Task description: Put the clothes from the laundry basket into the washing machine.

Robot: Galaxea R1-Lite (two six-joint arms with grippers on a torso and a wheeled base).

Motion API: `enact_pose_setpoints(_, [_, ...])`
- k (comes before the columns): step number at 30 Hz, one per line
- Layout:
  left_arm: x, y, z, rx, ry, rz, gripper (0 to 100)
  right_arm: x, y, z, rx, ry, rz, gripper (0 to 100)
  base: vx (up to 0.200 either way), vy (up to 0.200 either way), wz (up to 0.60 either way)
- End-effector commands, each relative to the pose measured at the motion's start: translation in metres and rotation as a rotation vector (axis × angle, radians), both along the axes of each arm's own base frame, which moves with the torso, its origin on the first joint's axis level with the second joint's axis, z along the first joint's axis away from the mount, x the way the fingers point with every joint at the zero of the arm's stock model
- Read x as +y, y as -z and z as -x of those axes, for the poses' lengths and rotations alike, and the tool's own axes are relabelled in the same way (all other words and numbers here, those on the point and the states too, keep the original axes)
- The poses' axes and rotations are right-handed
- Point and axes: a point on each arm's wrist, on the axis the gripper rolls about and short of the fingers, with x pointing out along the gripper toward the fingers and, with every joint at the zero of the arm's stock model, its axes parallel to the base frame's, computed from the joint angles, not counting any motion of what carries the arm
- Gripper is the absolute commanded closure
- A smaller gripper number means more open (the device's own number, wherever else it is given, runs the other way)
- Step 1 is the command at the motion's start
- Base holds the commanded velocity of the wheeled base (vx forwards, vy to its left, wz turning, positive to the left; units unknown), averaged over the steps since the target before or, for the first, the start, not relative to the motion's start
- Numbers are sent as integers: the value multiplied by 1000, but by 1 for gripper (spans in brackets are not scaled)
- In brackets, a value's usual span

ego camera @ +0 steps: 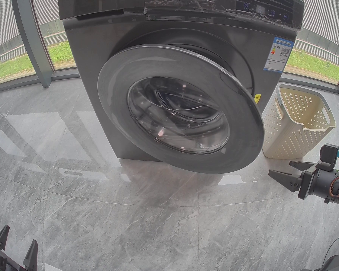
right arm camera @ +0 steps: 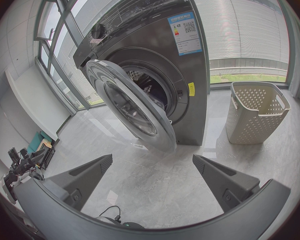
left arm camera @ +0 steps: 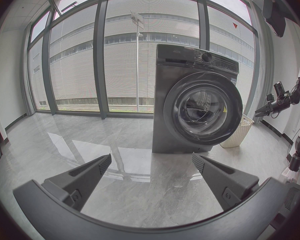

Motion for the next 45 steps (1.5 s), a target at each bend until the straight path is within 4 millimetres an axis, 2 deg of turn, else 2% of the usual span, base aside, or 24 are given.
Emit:
enact_pose_setpoints(1, [0, 5, -1, 7, 0, -1, 0, 8, 2, -2, 16, -34, 5, 0, 0, 0, 0])
enact_pose_setpoints(7, [0, 5, 0, 6, 2, -1, 0, 16, 2, -10, 27, -44, 5, 0, 0, 0, 0])
enact_pose_setpoints(15, [0, 5, -1, 7, 0, -1, 0, 26, 2, -28, -19, -50, -6, 0, 200, 0, 0])
enact_pose_setpoints(19, [0, 5, -1, 6, 0, -3, 0, 32, 5, -30, -15, -65, -2, 0, 200, 0, 0])
enact_pose_setpoints(25, [0, 5, 0, 4, 2, -1, 0, 40, 6, -37, -8, -35, 10, 0, 0, 0, 0])
enact_pose_setpoints(29, [0, 5, -1, 6, 2, -1, 0, 41, 3, -45, -17, -6, 8, 0, 0, 0, 0])
enact_pose_setpoints(34, [0, 5, -1, 6, 2, 0, 0, 18, -3, -57, -37, 112, 2, 0, 0, 0, 0])
enact_pose_setpoints(39, [0, 5, -1, 6, 2, -1, 0, 15, 11, -45, 5, 100, 32, 0, 0, 80, 0])
enact_pose_setpoints(45, [0, 5, -1, 6, 2, 0, 0, 35, 24, -18, 47, -51, 38, 0, 0, 133, 0])
